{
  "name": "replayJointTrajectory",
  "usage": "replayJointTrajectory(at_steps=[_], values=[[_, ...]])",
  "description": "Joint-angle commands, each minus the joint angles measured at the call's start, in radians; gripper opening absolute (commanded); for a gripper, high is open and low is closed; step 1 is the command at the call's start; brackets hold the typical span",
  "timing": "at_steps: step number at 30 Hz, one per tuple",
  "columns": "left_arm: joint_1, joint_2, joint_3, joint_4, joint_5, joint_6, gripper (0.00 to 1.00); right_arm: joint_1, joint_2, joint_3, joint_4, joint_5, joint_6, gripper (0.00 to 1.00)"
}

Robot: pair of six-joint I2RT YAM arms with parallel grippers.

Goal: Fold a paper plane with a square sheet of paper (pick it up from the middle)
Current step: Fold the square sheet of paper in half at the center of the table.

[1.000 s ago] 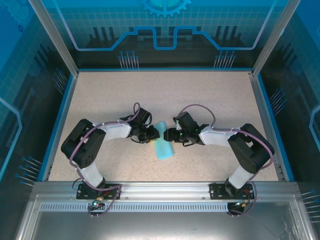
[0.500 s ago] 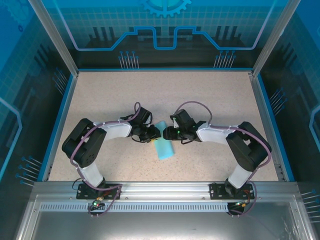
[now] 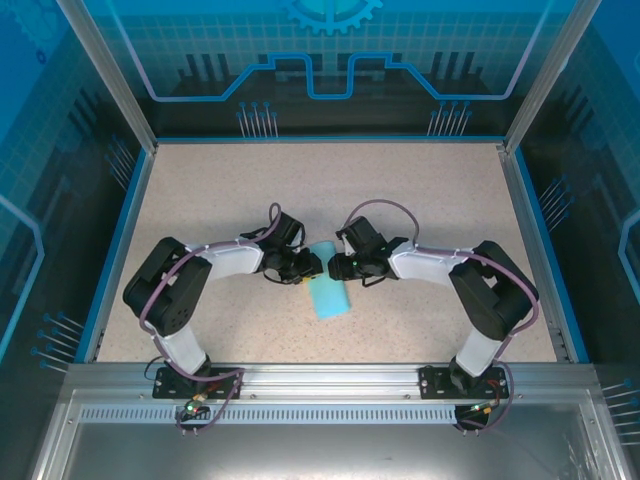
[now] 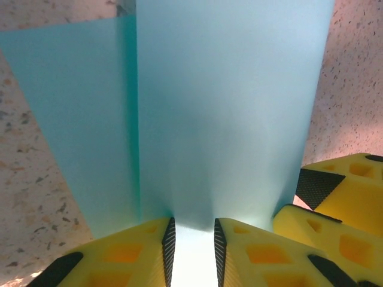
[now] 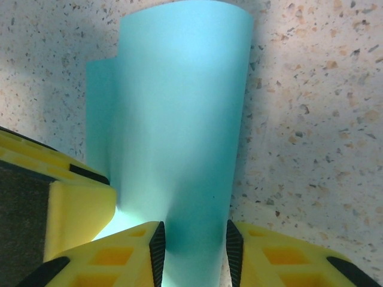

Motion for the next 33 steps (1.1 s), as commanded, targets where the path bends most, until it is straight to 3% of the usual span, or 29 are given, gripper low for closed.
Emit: replayJointTrajectory(at_steps=[1, 15, 33], values=[[-0.008, -0.054, 0.026, -0.046, 0.009, 0.026, 0.28, 0.016, 0.024, 0.030, -0.051, 0.012, -0.059, 0.35], [0.019, -0.183, 0.046, -0.204, -0.085, 0.082, 0.33, 0.039, 0.038, 0.077, -0.121, 0.026, -0.193, 0.35], [0.058, -0.251, -0.021, -0.203, -0.104, 0.060, 0.35, 0.056, 0.071, 0.100, -0.129, 0.048, -0.143, 0.35]])
